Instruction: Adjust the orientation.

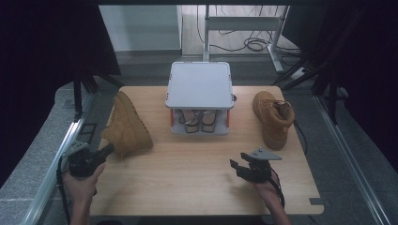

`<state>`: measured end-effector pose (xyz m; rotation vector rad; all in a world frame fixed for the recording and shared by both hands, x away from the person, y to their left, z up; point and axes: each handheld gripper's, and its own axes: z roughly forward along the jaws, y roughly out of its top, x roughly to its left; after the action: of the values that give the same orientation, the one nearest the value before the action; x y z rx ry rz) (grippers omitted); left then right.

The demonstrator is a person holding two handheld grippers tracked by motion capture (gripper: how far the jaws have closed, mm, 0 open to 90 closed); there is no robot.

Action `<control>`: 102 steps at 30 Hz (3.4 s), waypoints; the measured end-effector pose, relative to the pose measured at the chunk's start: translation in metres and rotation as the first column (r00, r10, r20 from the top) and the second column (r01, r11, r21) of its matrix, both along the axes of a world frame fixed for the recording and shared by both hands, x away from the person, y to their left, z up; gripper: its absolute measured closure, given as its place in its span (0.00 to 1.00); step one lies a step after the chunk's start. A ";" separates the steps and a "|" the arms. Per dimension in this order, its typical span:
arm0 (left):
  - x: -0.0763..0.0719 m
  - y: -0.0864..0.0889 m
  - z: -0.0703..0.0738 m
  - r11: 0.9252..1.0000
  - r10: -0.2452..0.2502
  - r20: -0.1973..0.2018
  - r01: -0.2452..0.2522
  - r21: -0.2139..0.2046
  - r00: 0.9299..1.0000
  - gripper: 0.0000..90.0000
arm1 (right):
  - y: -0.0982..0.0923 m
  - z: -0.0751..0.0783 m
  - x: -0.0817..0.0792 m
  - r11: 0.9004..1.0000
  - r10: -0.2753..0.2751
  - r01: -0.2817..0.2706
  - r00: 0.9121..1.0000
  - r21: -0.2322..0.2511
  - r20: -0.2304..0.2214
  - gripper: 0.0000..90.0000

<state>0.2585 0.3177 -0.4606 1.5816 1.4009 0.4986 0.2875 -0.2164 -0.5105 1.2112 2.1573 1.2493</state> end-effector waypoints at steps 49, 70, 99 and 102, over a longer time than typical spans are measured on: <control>0.058 0.016 -0.046 0.997 0.037 -0.067 -0.032 0.076 0.997 1.00 | -0.003 -0.004 0.002 0.998 -0.052 0.052 0.999 -0.033 -0.005 0.49; 0.084 -0.011 -0.009 0.990 -0.024 -0.063 0.033 0.136 0.998 1.00 | -0.007 -0.002 0.001 0.998 -0.064 0.064 0.998 -0.024 -0.002 0.49; 0.140 -0.095 0.036 0.978 -0.157 -0.016 0.157 0.137 0.988 0.99 | -0.014 -0.004 0.000 0.995 -0.096 0.096 0.995 -0.015 -0.008 0.49; 0.129 -0.092 0.041 0.979 -0.159 0.014 0.156 0.128 0.987 0.99 | -0.014 -0.004 0.000 0.995 -0.097 0.097 0.995 -0.015 -0.008 0.49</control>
<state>0.3871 0.2254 -0.4200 1.7674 1.2337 0.5179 0.2876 -0.2305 -0.5143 1.3008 2.0832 1.1877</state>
